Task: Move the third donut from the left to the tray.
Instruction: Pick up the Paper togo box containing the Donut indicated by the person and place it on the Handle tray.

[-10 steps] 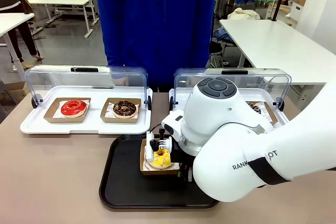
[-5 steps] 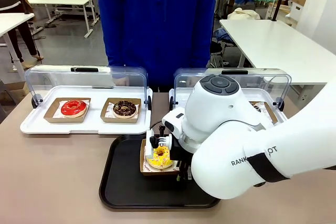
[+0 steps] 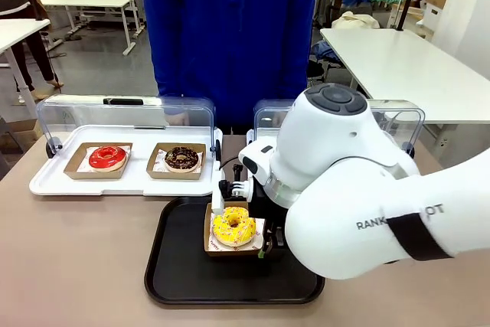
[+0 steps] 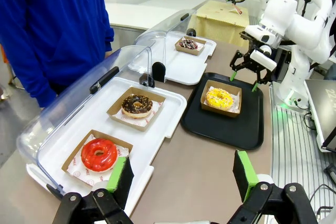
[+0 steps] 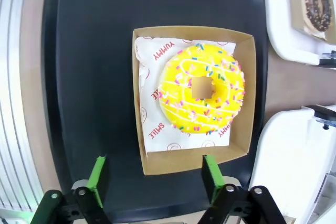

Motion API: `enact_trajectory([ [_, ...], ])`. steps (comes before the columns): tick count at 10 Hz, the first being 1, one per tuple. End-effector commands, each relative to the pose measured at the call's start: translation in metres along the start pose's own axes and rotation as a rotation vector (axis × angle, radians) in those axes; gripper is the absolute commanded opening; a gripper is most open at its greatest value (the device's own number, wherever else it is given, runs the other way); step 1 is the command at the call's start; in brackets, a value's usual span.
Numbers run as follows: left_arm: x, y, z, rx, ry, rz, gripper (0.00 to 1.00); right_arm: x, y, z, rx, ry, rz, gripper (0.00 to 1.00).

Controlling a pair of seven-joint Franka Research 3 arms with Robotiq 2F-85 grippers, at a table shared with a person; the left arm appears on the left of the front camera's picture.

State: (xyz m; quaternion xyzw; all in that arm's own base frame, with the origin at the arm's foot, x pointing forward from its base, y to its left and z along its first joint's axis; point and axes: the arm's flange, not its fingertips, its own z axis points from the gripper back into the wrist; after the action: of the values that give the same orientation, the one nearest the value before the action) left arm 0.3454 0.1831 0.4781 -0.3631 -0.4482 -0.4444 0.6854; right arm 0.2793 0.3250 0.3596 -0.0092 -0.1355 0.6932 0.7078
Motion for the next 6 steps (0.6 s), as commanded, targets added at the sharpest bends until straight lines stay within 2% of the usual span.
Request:
enact_trajectory([
  [1,0.001,-0.001,0.0,-0.006,-0.015,-0.018,1.0,-0.049,0.035,0.018,0.023,-0.011,0.023,1.0],
  [3,0.001,-0.001,0.0,-0.006,-0.015,-0.018,1.0,-0.052,0.033,0.023,0.052,-0.036,0.02,1.0],
  [4,0.001,-0.001,0.0,-0.006,-0.015,-0.018,1.0,-0.002,0.001,0.016,0.004,0.005,0.002,1.0],
  [6,0.001,-0.001,0.0,-0.006,-0.015,-0.018,1.0,-0.002,0.001,0.016,0.004,0.005,0.002,1.0],
])
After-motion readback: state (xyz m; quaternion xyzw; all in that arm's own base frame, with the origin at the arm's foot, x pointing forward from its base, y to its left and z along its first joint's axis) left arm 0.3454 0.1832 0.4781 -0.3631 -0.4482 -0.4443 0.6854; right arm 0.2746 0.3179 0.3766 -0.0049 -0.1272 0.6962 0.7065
